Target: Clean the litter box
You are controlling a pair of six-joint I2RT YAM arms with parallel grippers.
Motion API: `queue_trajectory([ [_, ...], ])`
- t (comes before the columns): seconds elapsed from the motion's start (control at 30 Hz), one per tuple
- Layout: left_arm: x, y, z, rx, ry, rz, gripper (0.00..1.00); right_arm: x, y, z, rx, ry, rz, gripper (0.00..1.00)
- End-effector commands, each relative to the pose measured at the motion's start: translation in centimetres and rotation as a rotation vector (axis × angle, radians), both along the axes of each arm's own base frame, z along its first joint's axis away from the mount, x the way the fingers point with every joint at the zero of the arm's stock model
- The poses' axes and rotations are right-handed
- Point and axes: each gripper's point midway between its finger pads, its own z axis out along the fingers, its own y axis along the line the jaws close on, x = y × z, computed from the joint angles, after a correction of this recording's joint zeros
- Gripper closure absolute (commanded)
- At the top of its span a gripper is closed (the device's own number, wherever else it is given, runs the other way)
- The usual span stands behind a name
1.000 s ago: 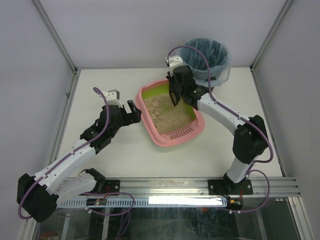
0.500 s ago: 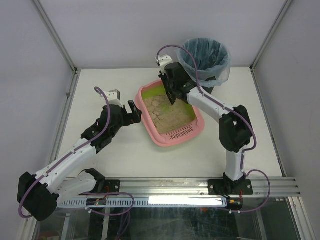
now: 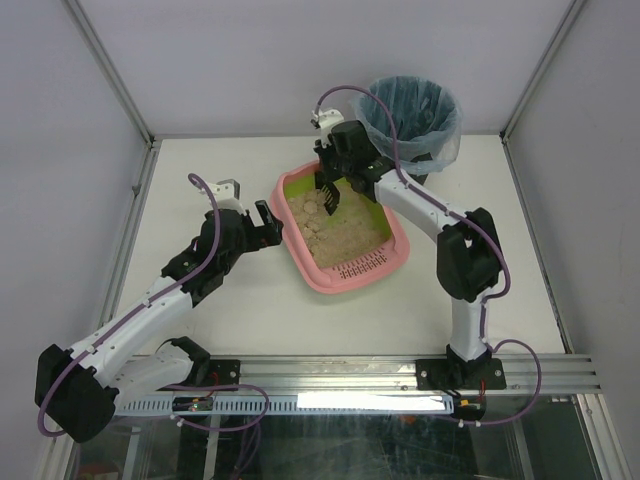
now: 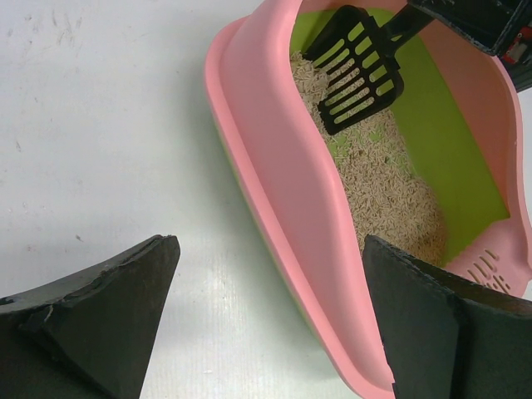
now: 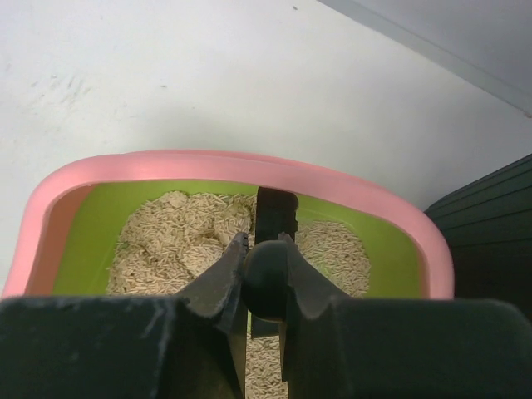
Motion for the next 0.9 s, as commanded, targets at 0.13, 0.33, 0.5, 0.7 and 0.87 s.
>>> queue_trajectory([
  [0.13,0.8,-0.5,1.4,-0.042,-0.038,-0.009,0.01,-2.0,1.7,1.1,0.196,0.105,0.066,1.00],
  [0.33,0.7,-0.4,1.3,-0.042,-0.036,-0.010,0.01,-2.3,-0.4,0.0,0.248,0.209,-0.056,1.00],
  [0.5,0.8,-0.7,1.2,-0.043,-0.032,-0.022,0.01,-3.0,-1.2,-0.8,0.294,0.257,-0.115,1.00],
  [0.7,0.9,-0.9,1.2,-0.044,-0.032,-0.025,0.01,-3.4,-1.6,-3.0,0.370,0.309,-0.182,1.00],
  [0.87,0.9,-0.9,1.2,-0.042,-0.031,-0.029,0.01,-4.3,-1.9,-4.2,0.464,0.333,-0.233,1.00],
])
